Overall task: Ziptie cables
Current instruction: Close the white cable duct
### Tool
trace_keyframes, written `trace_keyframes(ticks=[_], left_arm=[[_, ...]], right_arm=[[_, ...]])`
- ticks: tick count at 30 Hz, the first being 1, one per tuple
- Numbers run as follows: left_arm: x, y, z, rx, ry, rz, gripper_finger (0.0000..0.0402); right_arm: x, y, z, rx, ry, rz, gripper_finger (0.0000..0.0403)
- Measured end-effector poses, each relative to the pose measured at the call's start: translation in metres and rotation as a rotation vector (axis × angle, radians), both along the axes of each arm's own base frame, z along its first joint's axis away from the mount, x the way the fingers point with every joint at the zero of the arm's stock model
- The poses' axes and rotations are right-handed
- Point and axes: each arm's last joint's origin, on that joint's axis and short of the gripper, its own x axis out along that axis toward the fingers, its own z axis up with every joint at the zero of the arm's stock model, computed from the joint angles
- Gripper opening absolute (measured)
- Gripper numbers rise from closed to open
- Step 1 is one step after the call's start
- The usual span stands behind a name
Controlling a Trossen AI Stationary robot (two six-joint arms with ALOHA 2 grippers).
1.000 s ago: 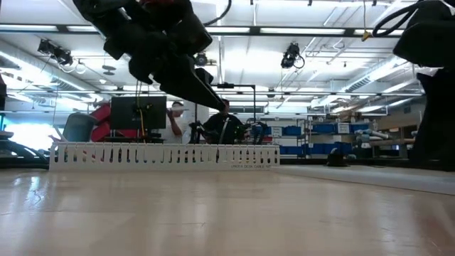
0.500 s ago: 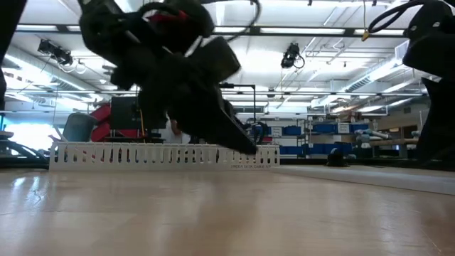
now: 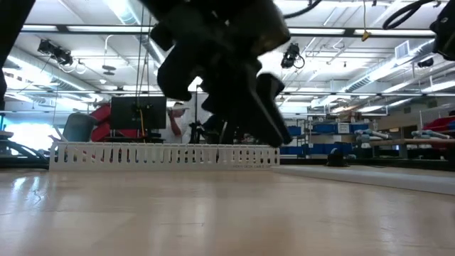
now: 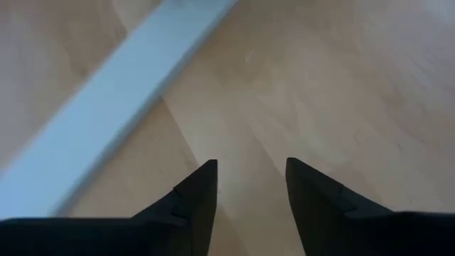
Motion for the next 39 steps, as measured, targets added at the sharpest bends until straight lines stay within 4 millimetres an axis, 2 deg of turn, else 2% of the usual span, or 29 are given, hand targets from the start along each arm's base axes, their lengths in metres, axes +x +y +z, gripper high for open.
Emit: trace_keyframes(ticks=[6,12,19,28,33,36,39], left_arm=[[0.002,0.006,0.005,0.15,-0.023,-0.084,0.0176],[0.008,0.023,0.007,0.337,-0.073,-0.002,0.0208],[0.008,0.02,0.008,0.318,-0.074,0.038,0.0218],[0.007,0.013,0.008,0.095,-0.045,0.012,0.0218],[0.007,0.013,0.008,0.081,-0.041,0.025,0.0218],[0.007,0.015,0.008,0.095,-0.045,0.033,0.0218],[0.01,0.018,0.009,0.121,-0.077,0.038,0.0218]], right_arm=[[0.007,0.009,-0.001,0.064,-0.043,0.068,0.019],[0.009,0.012,-0.001,0.089,-0.066,0.075,0.019],[0.008,0.007,-0.001,0.073,-0.016,0.062,0.019],[0.013,-0.005,0.001,0.077,0.117,0.058,0.019],[0.021,-0.002,0.01,0.056,0.13,0.143,0.019],[0.02,-0.002,0.01,0.075,0.183,0.155,0.019],[0.018,0.0,0.01,0.075,0.165,0.145,0.019]])
